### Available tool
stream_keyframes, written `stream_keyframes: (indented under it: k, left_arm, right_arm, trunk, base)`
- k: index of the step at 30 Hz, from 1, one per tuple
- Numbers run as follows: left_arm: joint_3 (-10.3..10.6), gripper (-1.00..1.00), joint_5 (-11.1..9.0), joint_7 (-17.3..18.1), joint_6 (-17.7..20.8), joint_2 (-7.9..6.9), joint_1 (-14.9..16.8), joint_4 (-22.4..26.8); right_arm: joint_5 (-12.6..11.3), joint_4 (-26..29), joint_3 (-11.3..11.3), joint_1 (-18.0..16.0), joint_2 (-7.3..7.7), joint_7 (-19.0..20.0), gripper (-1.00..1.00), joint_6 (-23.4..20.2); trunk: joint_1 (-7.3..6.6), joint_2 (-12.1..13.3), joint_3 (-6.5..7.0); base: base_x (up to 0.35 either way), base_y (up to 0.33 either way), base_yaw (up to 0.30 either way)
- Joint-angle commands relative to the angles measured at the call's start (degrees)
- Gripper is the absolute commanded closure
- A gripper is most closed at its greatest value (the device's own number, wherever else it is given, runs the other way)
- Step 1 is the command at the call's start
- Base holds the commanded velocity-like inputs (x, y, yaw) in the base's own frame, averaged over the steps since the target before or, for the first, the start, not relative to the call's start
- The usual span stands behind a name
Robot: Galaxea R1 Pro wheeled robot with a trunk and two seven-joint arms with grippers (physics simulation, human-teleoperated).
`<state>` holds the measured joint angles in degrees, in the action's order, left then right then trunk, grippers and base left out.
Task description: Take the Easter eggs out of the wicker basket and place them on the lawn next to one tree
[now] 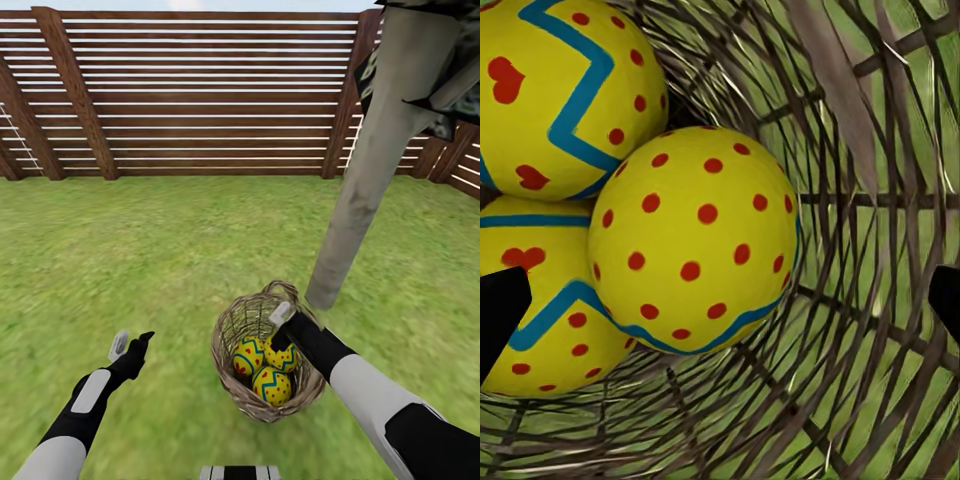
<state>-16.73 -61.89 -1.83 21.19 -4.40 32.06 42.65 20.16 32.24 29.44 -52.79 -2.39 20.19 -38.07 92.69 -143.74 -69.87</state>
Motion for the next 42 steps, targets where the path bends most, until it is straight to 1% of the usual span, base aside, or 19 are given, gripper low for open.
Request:
stream_keyframes:
  k: [1,3,7,11,17,23,42]
  left_arm:
    - [-0.1,-1.0,-0.5,-0.2,0.3,0.01,0.0,0.1]
    - [-0.1,-1.0,-0.5,-0.2,0.3,0.05,0.0,0.1]
    - [-0.1,-1.0,-0.5,-0.2,0.3,0.09,0.0,0.1]
    - [-0.1,-1.0,-0.5,-0.1,0.3,0.09,0.0,0.1]
    - [-0.1,-1.0,-0.5,-0.2,0.4,0.11,0.0,0.1]
    - [-0.1,-1.0,-0.5,-0.2,0.3,0.35,0.0,0.1]
    - [-0.1,-1.0,-0.5,-0.2,0.3,0.35,0.0,0.0]
  right_arm:
    - [0.7,0.1,0.1,0.0,0.05,-0.7,-1.0,-0.2]
    - [0.7,0.1,0.1,0.0,0.13,-2.9,-1.0,-0.2]
    - [0.8,0.1,0.1,0.0,0.12,-4.2,-1.0,-0.2]
    - [0.9,1.1,0.2,0.0,0.44,-4.4,-1.0,-0.1]
    - [0.9,2.3,0.2,0.0,0.28,-4.3,-1.0,0.3]
    - [0.8,2.5,0.2,0.0,0.19,-4.3,-1.0,1.2]
    - [0.4,2.5,0.1,0.0,0.49,-4.4,-1.0,1.2]
  trunk:
    - [0.01,0.0,-0.27]
    - [0.06,-0.1,-0.72]
    - [0.17,-0.1,-1.6]
    - [0.27,-0.2,-2.49]
    - [0.42,-0.3,-3.82]
    - [0.58,-0.3,-5.15]
    - [1.07,-0.6,-9.36]
  base:
    - [0.0,0.0,0.0]
    - [0.0,0.0,0.0]
    - [0.0,0.0,0.0]
    - [0.0,0.0,0.0]
    - [0.0,0.0,0.0]
    - [0.0,0.0,0.0]
    - [0.0,0.0,0.0]
